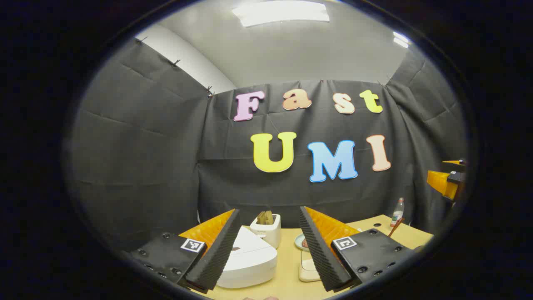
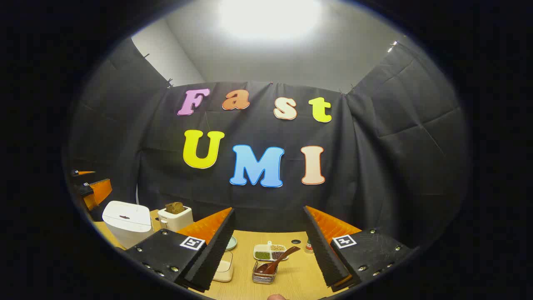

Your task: Close the left gripper, press the button to open the rice cooker; take a wooden spoon from the chopstick holder with the right hand, scoop a spoonful of rice and pour it into the rice cooker, then put the wooden spoon back into the chopstick holder.

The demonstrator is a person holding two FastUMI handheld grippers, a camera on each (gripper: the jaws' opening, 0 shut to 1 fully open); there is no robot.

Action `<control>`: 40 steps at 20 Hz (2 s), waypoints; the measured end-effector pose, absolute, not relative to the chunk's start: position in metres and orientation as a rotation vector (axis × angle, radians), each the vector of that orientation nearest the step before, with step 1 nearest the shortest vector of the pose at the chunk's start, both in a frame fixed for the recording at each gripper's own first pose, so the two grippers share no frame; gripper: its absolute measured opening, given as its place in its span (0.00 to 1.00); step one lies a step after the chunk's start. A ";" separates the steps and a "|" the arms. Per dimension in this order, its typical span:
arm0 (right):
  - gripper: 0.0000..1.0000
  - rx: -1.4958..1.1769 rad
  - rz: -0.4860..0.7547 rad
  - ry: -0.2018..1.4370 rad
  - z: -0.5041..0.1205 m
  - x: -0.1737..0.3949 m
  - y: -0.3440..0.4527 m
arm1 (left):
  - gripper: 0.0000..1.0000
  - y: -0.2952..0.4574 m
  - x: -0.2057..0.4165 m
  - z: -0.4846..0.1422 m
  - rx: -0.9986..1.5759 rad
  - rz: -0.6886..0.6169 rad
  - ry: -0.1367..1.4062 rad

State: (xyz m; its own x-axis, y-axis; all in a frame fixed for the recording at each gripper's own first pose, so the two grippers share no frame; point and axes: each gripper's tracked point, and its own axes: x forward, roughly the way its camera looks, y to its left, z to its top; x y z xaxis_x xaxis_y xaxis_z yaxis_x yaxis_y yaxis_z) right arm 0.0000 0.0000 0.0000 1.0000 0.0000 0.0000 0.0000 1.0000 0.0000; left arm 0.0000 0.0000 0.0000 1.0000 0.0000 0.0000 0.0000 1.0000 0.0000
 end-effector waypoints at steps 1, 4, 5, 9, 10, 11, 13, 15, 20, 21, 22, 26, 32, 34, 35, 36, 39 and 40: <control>0.96 0.003 0.003 0.002 -0.002 0.000 0.001 | 0.93 0.000 0.000 -0.001 0.003 0.003 -0.003; 0.96 0.005 0.011 0.013 -0.006 0.003 0.000 | 0.96 -0.004 0.002 -0.005 0.004 0.010 0.005; 0.96 0.003 0.010 0.013 -0.006 0.005 -0.001 | 0.92 -0.004 0.003 -0.007 0.008 0.015 0.007; 0.96 0.017 0.003 0.017 -0.009 0.006 -0.005 | 0.92 -0.005 0.006 -0.007 0.010 0.024 0.004; 0.96 0.019 0.002 0.022 -0.010 0.007 -0.005 | 0.92 -0.005 0.008 -0.007 0.010 0.026 0.005; 0.96 0.023 0.003 0.024 -0.011 0.008 -0.004 | 0.92 -0.006 0.010 -0.008 0.012 0.026 0.005; 0.96 0.028 0.005 0.022 -0.010 0.010 -0.003 | 0.92 -0.006 0.013 -0.007 0.018 0.026 0.004; 0.96 0.025 0.006 0.018 -0.009 0.012 -0.001 | 0.92 -0.005 0.015 -0.008 0.022 0.027 0.003; 0.96 0.023 0.019 0.032 -0.013 0.014 0.007 | 0.92 -0.002 0.022 -0.010 0.016 0.033 0.007; 0.96 0.022 0.021 0.031 -0.013 0.015 0.007 | 0.92 0.000 0.023 -0.011 0.015 0.036 0.008; 0.96 0.021 0.023 0.030 -0.013 0.016 0.008 | 0.92 0.001 0.023 -0.010 0.016 0.040 0.008; 0.96 0.021 0.025 0.026 -0.011 0.018 0.011 | 0.93 0.008 0.027 -0.010 0.020 0.049 0.012; 0.96 0.017 0.025 0.022 -0.011 0.021 0.013 | 0.49 0.021 0.036 -0.011 0.035 0.070 0.020; 0.96 0.016 0.022 0.024 -0.011 0.021 0.014 | 0.41 0.027 0.040 -0.013 0.040 0.086 0.027; 0.96 0.015 0.020 0.023 -0.011 0.021 0.015 | 0.34 0.027 0.041 -0.014 0.036 0.078 0.029; 0.96 0.013 0.020 0.022 -0.010 0.021 0.016 | 0.32 0.028 0.044 -0.015 0.032 0.082 0.031; 0.96 0.002 0.015 0.014 -0.008 0.020 0.017 | 0.14 0.053 0.045 -0.020 0.050 0.160 0.022; 0.96 -0.003 0.012 0.015 -0.008 0.021 0.017 | 0.12 0.057 0.050 -0.024 0.061 0.170 0.025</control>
State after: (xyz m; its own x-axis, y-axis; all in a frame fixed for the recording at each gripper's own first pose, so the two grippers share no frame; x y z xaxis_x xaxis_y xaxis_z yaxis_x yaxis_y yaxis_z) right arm 0.0210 0.0175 -0.0079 0.9998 0.0121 -0.0149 -0.0121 0.9999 -0.0027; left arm 0.0500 0.0569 -0.0239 0.9852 0.1703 -0.0198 -0.1688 0.9837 0.0627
